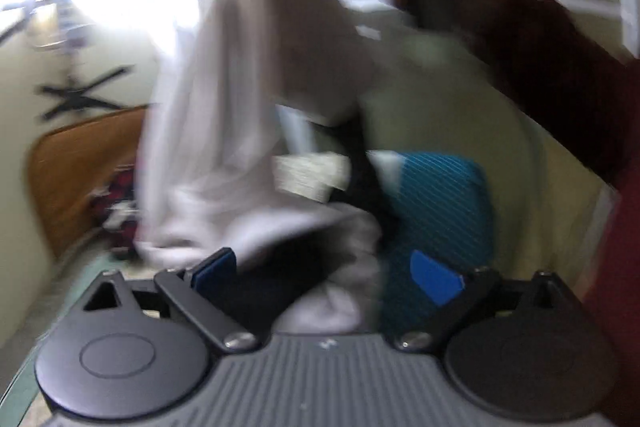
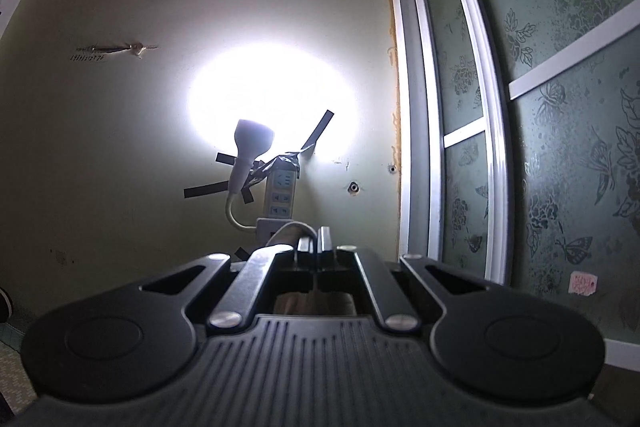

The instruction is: Fold small clothes

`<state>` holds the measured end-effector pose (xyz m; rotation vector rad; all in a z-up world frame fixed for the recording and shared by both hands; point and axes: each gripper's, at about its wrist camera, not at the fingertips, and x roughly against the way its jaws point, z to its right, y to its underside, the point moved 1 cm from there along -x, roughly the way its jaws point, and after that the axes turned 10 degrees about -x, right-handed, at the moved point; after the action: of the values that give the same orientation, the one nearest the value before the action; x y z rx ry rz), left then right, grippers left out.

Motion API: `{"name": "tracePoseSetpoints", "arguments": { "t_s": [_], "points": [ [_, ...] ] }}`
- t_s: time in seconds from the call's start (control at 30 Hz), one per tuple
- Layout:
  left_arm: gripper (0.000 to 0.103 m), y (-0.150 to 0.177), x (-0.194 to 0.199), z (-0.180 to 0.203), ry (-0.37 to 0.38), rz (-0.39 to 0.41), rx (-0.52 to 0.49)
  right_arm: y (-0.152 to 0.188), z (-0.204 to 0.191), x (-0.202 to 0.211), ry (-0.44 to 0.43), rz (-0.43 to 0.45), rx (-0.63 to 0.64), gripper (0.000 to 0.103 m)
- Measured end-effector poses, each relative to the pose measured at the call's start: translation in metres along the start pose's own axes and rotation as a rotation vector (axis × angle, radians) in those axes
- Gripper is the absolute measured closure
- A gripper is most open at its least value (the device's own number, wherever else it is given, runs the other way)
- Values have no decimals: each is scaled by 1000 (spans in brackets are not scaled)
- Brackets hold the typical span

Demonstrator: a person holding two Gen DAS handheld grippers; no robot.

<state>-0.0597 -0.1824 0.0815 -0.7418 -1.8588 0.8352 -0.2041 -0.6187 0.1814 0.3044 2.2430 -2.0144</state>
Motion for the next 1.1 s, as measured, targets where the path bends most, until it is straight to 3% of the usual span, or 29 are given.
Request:
{"name": "tracePoseSetpoints", "arguments": {
  "t_s": [0.1, 0.2, 0.23, 0.27, 0.37, 0.47, 0.53, 0.6, 0.67, 0.7, 0.8, 0.83, 0.87, 1.0, 1.1],
  "points": [
    [0, 0, -5, -33, -114, -14, 120, 1, 1, 0, -6, -4, -21, 99],
    [1, 7, -24, -44, -80, -53, 164, 0, 1, 1, -10, -3, -29, 99],
    [6, 10, -31, -43, -63, -76, 165, 0, 1, 1, -11, -3, -31, 99],
    [30, 14, -36, -38, -43, -95, 167, 0, 1, 1, -11, -3, -33, 99],
    [83, 24, -36, -27, -24, -116, 170, 1, 2, 3, -2, -6, -34, 99],
    [86, 25, -11, -7, -32, -82, 131, 3, 3, 3, 22, -10, -31, 99],
    [86, 25, 10, 18, 11, -63, 37, 5, 7, 1, 36, -12, -37, 99],
    [78, 31, 28, 45, 114, -67, -80, 6, 10, -1, 45, -15, -49, 99],
    [52, 34, 39, 59, 144, -78, -147, 7, 13, -4, 47, -15, -60, 99],
    [48, 34, 42, 57, 139, -78, -141, 8, 14, -4, 46, -15, -64, 99],
    [36, 27, 39, 28, 41, -52, -28, 8, 13, -4, 38, -18, -77, 99],
    [21, 23, 32, 13, -9, -47, 41, 8, 13, -3, 36, -18, -76, 99],
    [16, 19, 24, -1, -39, -40, 115, 7, 11, -1, 36, -16, -73, 99],
    [9, 1, -6, -34, -20, 3, 344, 0, 4, 3, 29, -17, -53, 99],
    [6, -11, -30, -29, -11, 1, 336, -6, -1, 5, 24, -17, -38, 99]
  ]
}}
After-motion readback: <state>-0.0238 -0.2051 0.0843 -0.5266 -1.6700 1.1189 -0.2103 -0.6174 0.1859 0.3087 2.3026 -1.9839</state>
